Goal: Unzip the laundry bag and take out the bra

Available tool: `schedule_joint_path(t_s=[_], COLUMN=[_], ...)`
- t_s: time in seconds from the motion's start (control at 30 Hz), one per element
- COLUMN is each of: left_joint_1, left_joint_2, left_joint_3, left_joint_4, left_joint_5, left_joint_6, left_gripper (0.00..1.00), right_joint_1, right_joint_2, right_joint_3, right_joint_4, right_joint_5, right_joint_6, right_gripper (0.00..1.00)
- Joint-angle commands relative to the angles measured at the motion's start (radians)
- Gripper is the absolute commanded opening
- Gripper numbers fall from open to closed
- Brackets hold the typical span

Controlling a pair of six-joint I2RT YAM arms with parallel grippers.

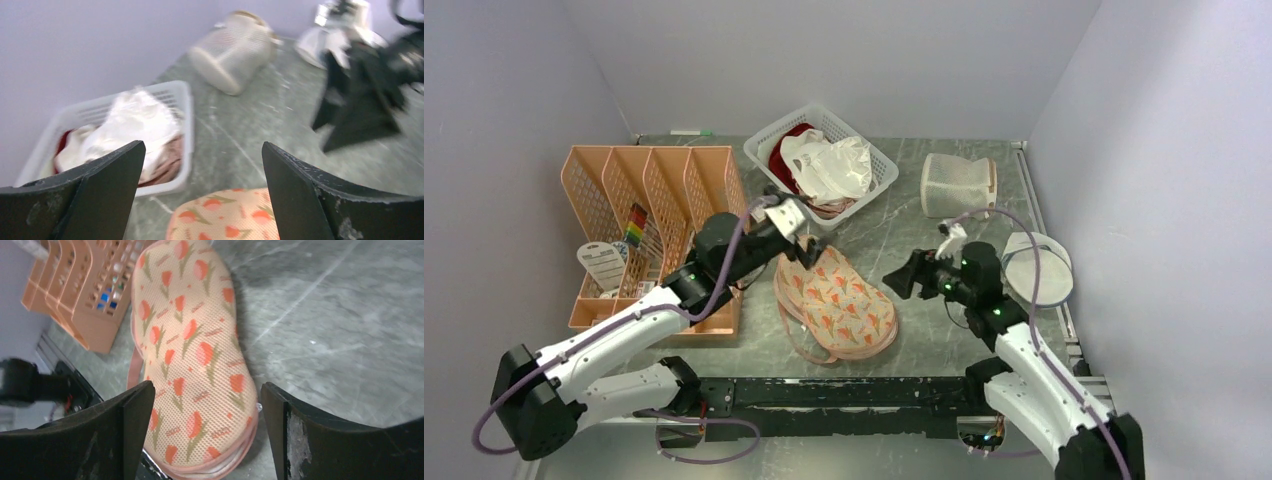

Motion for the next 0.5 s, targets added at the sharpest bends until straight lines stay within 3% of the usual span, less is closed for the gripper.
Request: schedule_joint_path(t_s=[0.0,0.27,0.47], left_joint_1=[0.077,0.11,0.129], left_joint_2=[-0.059,-0.175,-0.27], left_joint_3=[-0.056,-0.116,-0.179], left_joint_4=[0.18,0.248,0.347], left_joint_5=[-0.196,-0.46,-0.615], left_joint_6=[-0.129,-0.039,0.041], left_gripper=[0.98,0.98,0.99], right_joint_1=[0.212,0.71,0.982], right_joint_2=[0.118,0.372,0.614], right_joint_3=[0.123,0.307,0.486], right_joint_4=[-0.101,-0.154,-0.291], right_joint_5=[0.18,0.565,0.842], right_joint_6=[-0.113,-0.149,-0.13], right_gripper=[0.81,0.93,0.96])
